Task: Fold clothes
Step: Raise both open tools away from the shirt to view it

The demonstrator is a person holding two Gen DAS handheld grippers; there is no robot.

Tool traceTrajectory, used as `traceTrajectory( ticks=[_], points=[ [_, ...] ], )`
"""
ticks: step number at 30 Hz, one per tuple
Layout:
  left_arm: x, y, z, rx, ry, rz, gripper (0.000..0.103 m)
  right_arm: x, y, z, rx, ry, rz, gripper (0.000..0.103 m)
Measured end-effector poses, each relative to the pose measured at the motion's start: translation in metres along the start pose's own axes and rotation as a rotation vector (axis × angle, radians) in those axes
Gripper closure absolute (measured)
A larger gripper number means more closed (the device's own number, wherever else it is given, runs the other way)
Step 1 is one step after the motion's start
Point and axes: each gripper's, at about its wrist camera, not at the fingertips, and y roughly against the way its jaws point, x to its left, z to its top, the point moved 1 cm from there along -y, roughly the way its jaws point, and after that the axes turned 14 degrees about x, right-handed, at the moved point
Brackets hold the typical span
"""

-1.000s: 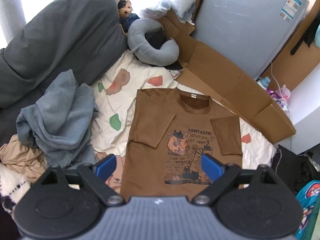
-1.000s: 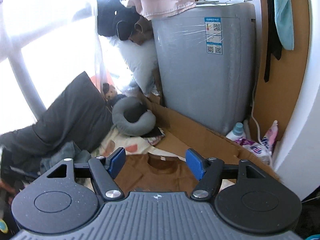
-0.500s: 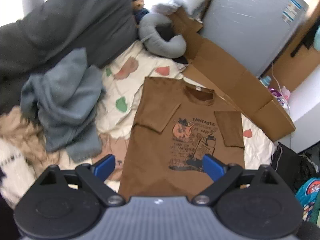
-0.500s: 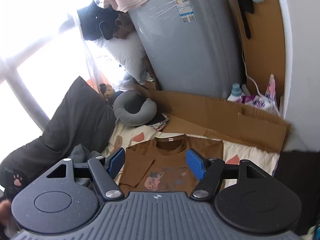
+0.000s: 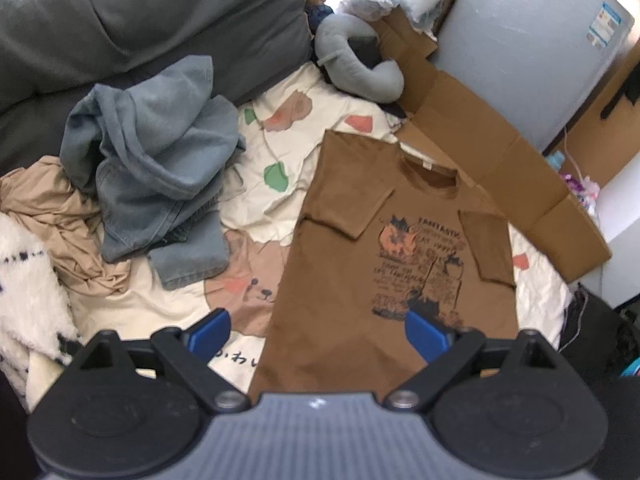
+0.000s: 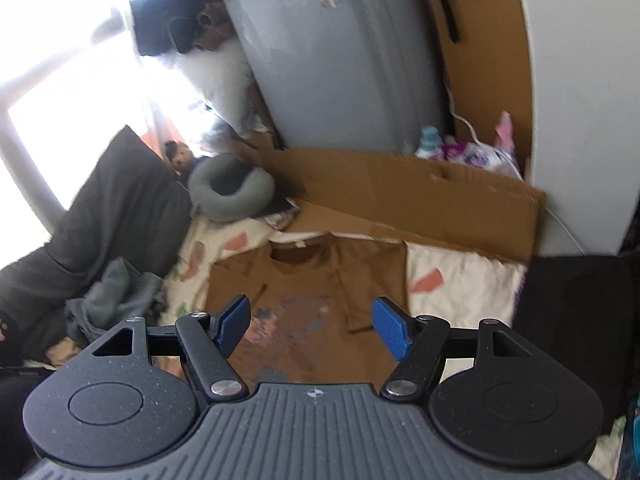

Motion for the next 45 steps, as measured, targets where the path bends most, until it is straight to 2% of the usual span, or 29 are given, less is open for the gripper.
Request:
traceTrajectory(
  ticks=[8,16,20,25,32,37,41,43,45],
  points=[
    [0.006,-0.035,-0.015,0.035,-0.022,0.01,0.008,-0.043,-0.028,-0.067,0.043,-0.076,-0.063,0.03],
    [0.012,-0.067,-0.034,0.065,-0.016,0.014,0.008,-0.078,-0.063,-0.127,0.091,-0.082,-0.132,0.03],
    [0.019,-0.085,-0.044,0.094,0.002,0.042,0.008,-0.096,-0.085,-0.158,0.142,-0.1,-0.147,0.031],
    [0.029,-0.102,-0.055,0.128,0.02,0.062,0.008,-0.114,-0.117,-0.192,0.225,-0.146,-0.153,0.038],
    [0.038,-0.129,-0.06,0.188,0.036,0.099,0.008,-0.125,-0.158,-0.219,0.307,-0.148,-0.146,0.047],
    [0.039,-0.147,-0.062,0.226,0.033,0.113,0.008,-0.129,-0.182,-0.229,0.352,-0.134,-0.143,0.058],
    [0.039,-0.163,-0.069,0.268,0.024,0.128,0.009,-0.133,-0.202,-0.239,0.401,-0.141,-0.119,0.06],
    [0.041,-0.17,-0.072,0.288,0.031,0.128,0.009,-0.133,-0.21,-0.244,0.427,-0.139,-0.12,0.065],
    [0.044,-0.177,-0.074,0.305,0.041,0.126,0.009,-0.134,-0.217,-0.248,0.448,-0.146,-0.127,0.066]
  ],
)
